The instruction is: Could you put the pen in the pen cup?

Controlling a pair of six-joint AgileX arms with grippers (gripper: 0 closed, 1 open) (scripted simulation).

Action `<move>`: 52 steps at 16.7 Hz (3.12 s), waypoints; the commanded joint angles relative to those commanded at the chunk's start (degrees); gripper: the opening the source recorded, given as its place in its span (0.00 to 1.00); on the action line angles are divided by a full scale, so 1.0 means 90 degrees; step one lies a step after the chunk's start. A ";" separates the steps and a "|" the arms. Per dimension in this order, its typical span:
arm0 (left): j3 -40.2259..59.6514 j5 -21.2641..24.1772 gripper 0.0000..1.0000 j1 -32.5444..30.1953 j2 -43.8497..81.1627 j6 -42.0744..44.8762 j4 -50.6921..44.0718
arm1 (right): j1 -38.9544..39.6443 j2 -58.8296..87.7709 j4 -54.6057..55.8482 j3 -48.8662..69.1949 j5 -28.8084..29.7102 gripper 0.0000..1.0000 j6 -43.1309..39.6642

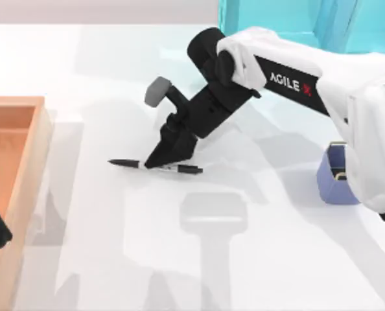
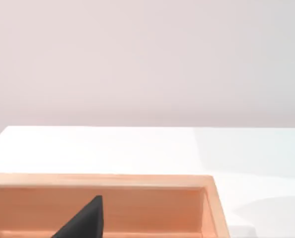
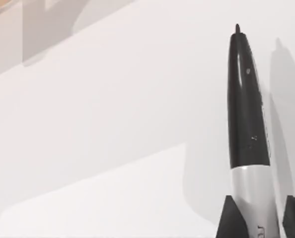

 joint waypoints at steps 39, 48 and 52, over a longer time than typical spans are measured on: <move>0.0000 0.0000 1.00 0.0000 0.0000 0.0000 0.0000 | 0.8848 -1.3235 -0.0609 -0.1239 0.5091 0.00 -0.0835; 0.0000 0.0000 1.00 0.0000 0.0000 0.0000 0.0000 | 1.3575 -1.7790 -0.2755 -0.0418 0.8073 0.00 -0.1673; 0.0000 0.0000 1.00 0.0000 0.0000 0.0000 0.0000 | 1.5072 -1.9168 -0.3607 -0.0268 0.9141 0.00 -0.1933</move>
